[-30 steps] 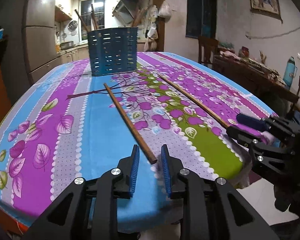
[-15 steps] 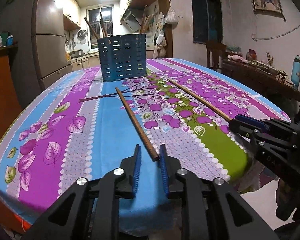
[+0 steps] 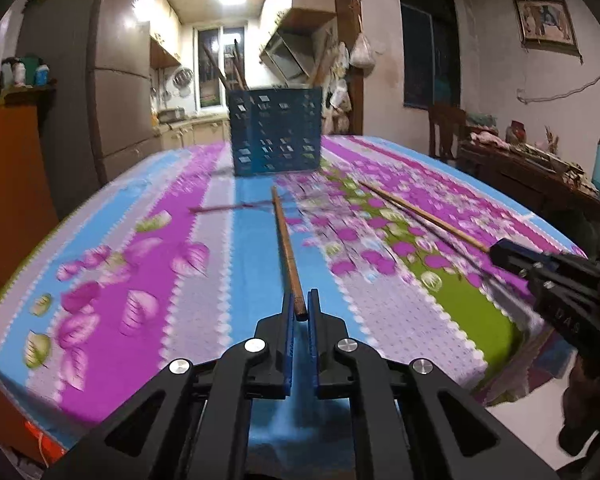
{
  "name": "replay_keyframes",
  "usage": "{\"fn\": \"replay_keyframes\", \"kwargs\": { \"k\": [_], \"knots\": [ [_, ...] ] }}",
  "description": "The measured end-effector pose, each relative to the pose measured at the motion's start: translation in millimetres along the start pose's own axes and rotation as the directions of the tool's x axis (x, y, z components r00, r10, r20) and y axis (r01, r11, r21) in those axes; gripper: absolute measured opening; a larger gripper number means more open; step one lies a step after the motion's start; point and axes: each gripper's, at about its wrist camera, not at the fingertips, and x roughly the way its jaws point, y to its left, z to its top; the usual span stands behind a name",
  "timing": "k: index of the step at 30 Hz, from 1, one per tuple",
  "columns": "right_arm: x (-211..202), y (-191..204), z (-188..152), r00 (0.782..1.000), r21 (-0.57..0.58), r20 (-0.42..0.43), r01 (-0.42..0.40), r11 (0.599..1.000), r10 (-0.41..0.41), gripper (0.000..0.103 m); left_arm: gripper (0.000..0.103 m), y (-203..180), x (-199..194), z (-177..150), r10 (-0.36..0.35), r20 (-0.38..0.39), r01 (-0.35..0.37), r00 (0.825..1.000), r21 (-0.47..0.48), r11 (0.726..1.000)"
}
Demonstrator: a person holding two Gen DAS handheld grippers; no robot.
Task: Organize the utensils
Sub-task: 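Lift both held chopsticks and carry them over the blue holder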
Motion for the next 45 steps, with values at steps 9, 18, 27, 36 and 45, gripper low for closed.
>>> {"fn": "replay_keyframes", "kwargs": {
  "k": [9,18,27,36,45],
  "knots": [
    [-23,6,68,0.986,-0.167,0.169,0.032,0.985,-0.003,0.005,0.007,24,-33,46,0.038,0.162,-0.044,0.986,0.031,0.999],
    [-11,8,148,0.970,-0.221,0.217,-0.058,0.974,0.107,0.005,0.007,60,-37,131,-0.043,0.237,0.045,0.970,0.000,0.999],
    [3,15,197,0.968,-0.228,0.185,-0.124,0.966,0.168,0.005,0.007,64,-28,196,-0.104,0.269,0.093,0.957,0.053,0.994],
    [3,16,217,0.961,-0.187,0.172,-0.185,0.965,0.218,0.005,0.007,57,-25,221,-0.156,0.283,0.144,0.946,0.064,0.988],
    [4,19,224,0.958,-0.148,0.151,-0.223,0.963,0.245,0.005,0.007,67,-5,227,-0.177,0.261,0.184,0.949,-0.005,0.983]
  ]
}}
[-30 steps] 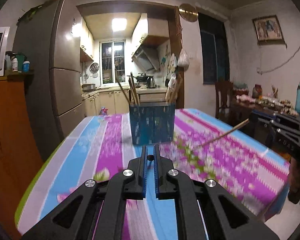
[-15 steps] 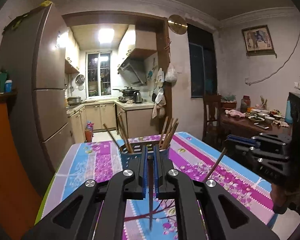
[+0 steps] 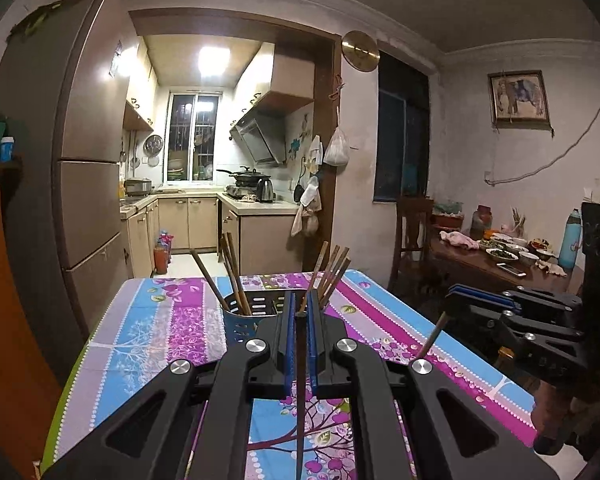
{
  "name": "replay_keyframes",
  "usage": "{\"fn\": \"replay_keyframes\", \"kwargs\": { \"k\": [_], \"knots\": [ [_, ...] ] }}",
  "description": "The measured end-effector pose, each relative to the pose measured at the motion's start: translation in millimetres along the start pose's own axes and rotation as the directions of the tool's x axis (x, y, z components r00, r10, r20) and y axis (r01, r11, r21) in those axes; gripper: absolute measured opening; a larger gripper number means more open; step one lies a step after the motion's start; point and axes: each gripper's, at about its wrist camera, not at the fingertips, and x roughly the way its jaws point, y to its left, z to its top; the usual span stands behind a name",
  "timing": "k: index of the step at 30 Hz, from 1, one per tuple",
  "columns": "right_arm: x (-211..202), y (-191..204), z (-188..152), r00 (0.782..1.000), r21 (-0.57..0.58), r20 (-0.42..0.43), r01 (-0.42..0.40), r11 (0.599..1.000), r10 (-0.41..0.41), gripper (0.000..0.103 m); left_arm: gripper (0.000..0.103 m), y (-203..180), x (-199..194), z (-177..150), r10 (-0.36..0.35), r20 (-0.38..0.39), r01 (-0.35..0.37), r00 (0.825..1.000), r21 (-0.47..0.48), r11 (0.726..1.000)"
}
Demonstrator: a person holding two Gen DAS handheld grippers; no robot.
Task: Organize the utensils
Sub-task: 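Lift both held chopsticks and carry them over the blue holder, then lower both chopsticks into the holder and open both tools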
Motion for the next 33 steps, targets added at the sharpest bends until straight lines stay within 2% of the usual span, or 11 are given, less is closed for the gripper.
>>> {"fn": "replay_keyframes", "kwargs": {
  "k": [5,8,13,15,18,24,28,33],
  "knots": [
    [4,1,19,1.000,0.013,0.019,-0.018,1.000,0.018,0.005,0.007,5,5,23,-0.009,0.029,0.009,1.000,-0.003,1.000],
    [2,-2,46,0.997,0.020,0.072,-0.020,1.000,0.018,0.005,0.007,3,8,56,-0.005,0.090,0.003,0.996,0.021,1.000],
    [8,-14,107,0.983,0.052,0.184,-0.006,0.999,-0.004,0.005,0.007,2,25,121,0.021,0.212,-0.033,0.977,0.052,0.998],
    [21,-20,127,0.977,0.061,0.213,0.014,0.998,-0.026,0.005,0.007,1,37,139,0.044,0.250,-0.062,0.967,0.067,0.996],
    [46,-32,143,0.973,0.076,0.224,0.036,0.997,-0.052,0.005,0.007,6,61,155,0.049,0.271,-0.068,0.961,0.061,0.996],
    [106,-60,130,0.984,0.139,0.166,0.039,0.989,-0.062,0.005,0.007,33,123,138,0.078,0.236,-0.088,0.969,0.034,0.996],
    [139,-70,104,0.992,0.169,0.109,0.043,0.985,-0.062,0.005,0.007,50,163,103,0.074,0.146,-0.078,0.986,0.020,0.997],
    [170,-74,70,0.999,0.221,0.026,0.029,0.975,-0.036,0.005,0.007,65,196,61,0.081,0.033,-0.080,0.996,-0.019,0.997]
  ]
}}
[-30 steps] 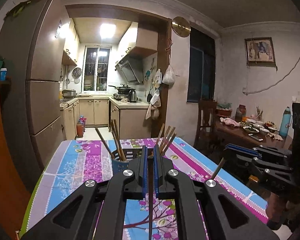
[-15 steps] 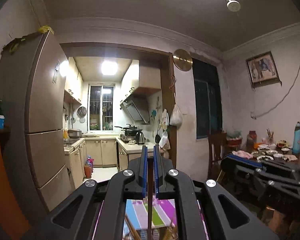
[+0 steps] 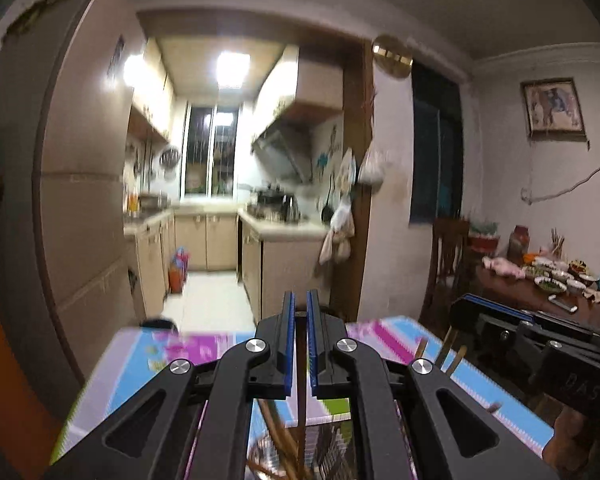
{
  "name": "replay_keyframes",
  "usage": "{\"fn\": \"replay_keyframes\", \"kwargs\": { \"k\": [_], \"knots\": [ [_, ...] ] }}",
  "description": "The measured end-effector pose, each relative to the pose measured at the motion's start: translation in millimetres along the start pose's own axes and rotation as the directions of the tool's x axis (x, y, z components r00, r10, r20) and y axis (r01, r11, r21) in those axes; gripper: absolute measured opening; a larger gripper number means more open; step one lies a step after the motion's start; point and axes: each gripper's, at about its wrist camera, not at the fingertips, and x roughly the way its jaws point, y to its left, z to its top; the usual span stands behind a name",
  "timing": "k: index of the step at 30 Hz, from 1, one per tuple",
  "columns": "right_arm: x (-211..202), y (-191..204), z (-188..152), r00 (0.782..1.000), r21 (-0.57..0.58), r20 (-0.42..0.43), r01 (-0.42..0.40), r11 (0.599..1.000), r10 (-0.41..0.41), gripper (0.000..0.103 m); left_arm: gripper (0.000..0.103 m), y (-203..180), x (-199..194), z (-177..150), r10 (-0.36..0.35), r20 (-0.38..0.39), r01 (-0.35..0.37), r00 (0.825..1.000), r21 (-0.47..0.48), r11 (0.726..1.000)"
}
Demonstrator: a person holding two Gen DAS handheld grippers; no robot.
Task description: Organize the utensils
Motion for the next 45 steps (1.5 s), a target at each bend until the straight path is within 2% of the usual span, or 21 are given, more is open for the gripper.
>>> {"fn": "replay_keyframes", "kwargs": {
  "k": [2,3,4,5,6,8,10,11,12,13,14,15,16,19,21,24,27,31,34,38,45],
  "knots": [
    [8,-1,-12,0.999,-0.006,-0.029,0.015,1.000,-0.015,0.006,0.009,5,4,-9,0.008,-0.024,-0.008,1.000,-0.008,1.000],
    [9,1,-14,0.999,-0.009,-0.036,0.021,1.000,-0.022,0.012,0.015,6,3,-11,0.014,-0.025,-0.014,1.000,-0.010,1.000],
    [9,0,-16,0.999,-0.011,-0.042,0.028,1.000,-0.028,0.024,0.022,9,2,-11,0.024,-0.023,-0.024,0.999,-0.013,1.000],
    [7,0,-16,0.999,-0.012,-0.035,0.035,0.999,-0.036,0.031,0.033,12,-3,-10,0.041,-0.012,-0.042,0.999,-0.020,0.999],
    [-1,-1,-14,0.999,-0.009,-0.010,0.043,0.999,-0.043,0.034,0.038,16,-10,-7,0.052,0.006,-0.052,0.999,-0.028,0.998],
    [-15,-5,-7,0.999,0.005,0.021,0.044,0.999,-0.044,0.034,0.040,19,-23,1,0.069,0.032,-0.068,0.997,-0.035,0.997],
    [-33,-10,1,0.997,0.010,0.060,0.058,0.998,-0.058,0.036,0.052,18,-46,10,0.117,0.068,-0.115,0.991,-0.039,0.993],
    [-45,-11,3,0.994,0.005,0.084,0.070,0.998,-0.070,0.040,0.068,17,-58,13,0.140,0.087,-0.137,0.986,-0.038,0.990],
    [-62,-10,5,0.989,-0.006,0.119,0.087,0.996,-0.085,0.054,0.084,13,-73,14,0.168,0.113,-0.166,0.979,-0.032,0.986],
    [-81,-9,5,0.981,-0.017,0.160,0.113,0.994,-0.108,0.073,0.089,8,-94,15,0.220,0.154,-0.220,0.963,-0.016,0.975],
    [-99,-7,3,0.970,-0.024,0.198,0.148,0.989,-0.140,0.083,0.098,2,-110,14,0.256,0.178,-0.260,0.950,0.001,0.966],
    [-124,-4,-3,0.952,-0.031,0.243,0.202,0.979,-0.189,0.099,0.099,-4,-128,11,0.291,0.202,-0.301,0.935,0.018,0.954],
    [-141,-1,-8,0.938,-0.034,0.272,0.233,0.972,-0.215,0.098,0.099,-10,-146,7,0.312,0.211,-0.325,0.926,0.030,0.945],
    [-191,2,-36,0.895,-0.025,0.344,0.312,0.950,-0.285,0.098,0.099,-18,-180,-11,0.312,0.150,-0.320,0.938,0.034,0.947],
    [-213,4,-60,0.874,0.028,0.326,0.373,0.928,-0.361,0.098,0.099,-25,-197,-31,0.316,0.064,-0.318,0.947,0.032,0.947],
    [-224,7,-91,0.892,0.052,0.165,0.419,0.907,-0.422,0.098,0.099,-35,-220,-60,0.316,0.024,-0.317,0.948,0.038,0.948],
    [-232,17,-122,0.884,0.038,0.114,0.451,0.892,-0.452,0.098,0.099,-47,-231,-88,0.328,-0.035,-0.326,0.944,0.062,0.943],
    [-232,37,-147,0.867,0.025,0.073,0.493,0.870,-0.493,0.098,0.099,-52,-237,-121,0.302,-0.136,-0.297,0.944,0.056,0.953],
    [-229,53,-159,0.856,-0.028,0.054,0.517,0.856,-0.515,0.098,0.099,-54,-243,-144,0.304,-0.188,-0.299,0.934,0.055,0.953],
    [-226,66,-166,0.837,-0.099,0.066,0.547,0.831,-0.543,0.098,0.099,-59,-249,-158,0.337,-0.200,-0.329,0.920,0.075,0.941],
    [-233,75,-169,0.844,-0.112,0.070,0.536,0.837,-0.531,0.098,0.099,-59,-258,-159,0.363,-0.193,-0.354,0.912,0.083,0.932]
  ]
}}
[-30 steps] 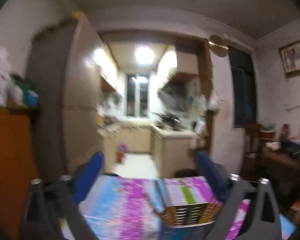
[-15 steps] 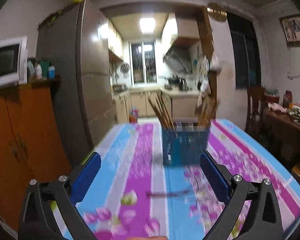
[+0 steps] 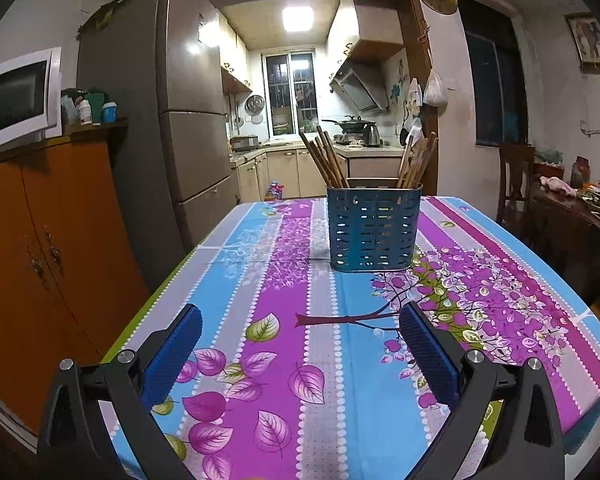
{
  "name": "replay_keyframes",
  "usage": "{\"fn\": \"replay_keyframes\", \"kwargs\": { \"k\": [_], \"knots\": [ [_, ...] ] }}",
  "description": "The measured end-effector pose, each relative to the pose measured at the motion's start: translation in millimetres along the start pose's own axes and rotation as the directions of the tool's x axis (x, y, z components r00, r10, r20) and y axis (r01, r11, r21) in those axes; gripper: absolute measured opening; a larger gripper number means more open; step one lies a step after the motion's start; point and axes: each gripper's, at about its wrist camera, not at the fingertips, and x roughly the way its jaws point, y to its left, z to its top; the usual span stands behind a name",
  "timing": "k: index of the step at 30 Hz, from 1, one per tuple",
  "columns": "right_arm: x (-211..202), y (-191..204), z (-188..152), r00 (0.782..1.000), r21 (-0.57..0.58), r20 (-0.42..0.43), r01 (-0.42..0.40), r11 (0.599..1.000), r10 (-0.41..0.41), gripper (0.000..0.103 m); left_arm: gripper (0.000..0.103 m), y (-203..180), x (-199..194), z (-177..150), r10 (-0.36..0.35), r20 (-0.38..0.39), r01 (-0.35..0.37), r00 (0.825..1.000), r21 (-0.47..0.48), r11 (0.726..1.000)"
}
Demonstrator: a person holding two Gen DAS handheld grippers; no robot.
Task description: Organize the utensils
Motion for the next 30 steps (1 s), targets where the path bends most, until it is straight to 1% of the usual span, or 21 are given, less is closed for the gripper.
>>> {"fn": "replay_keyframes", "kwargs": {
  "k": [4,11,30],
  "knots": [
    [-0.5,-1.2,0.1,1.000,0.007,-0.017,-0.009,1.000,0.009,0.098,0.099,-2.4,-4.7,0.7,0.008,0.015,-0.008,1.000,0.012,1.000],
    [-1.5,-2.9,0.4,1.000,0.010,-0.024,-0.011,1.000,0.012,0.098,0.099,-5.0,-5.3,0.1,0.019,0.020,-0.019,1.000,0.027,0.999],
    [-0.4,-1.4,-1.2,0.999,0.009,-0.037,-0.027,1.000,0.028,0.098,0.099,-3.9,-7.1,-0.8,0.034,0.030,-0.035,0.999,0.026,0.999]
  ]
}}
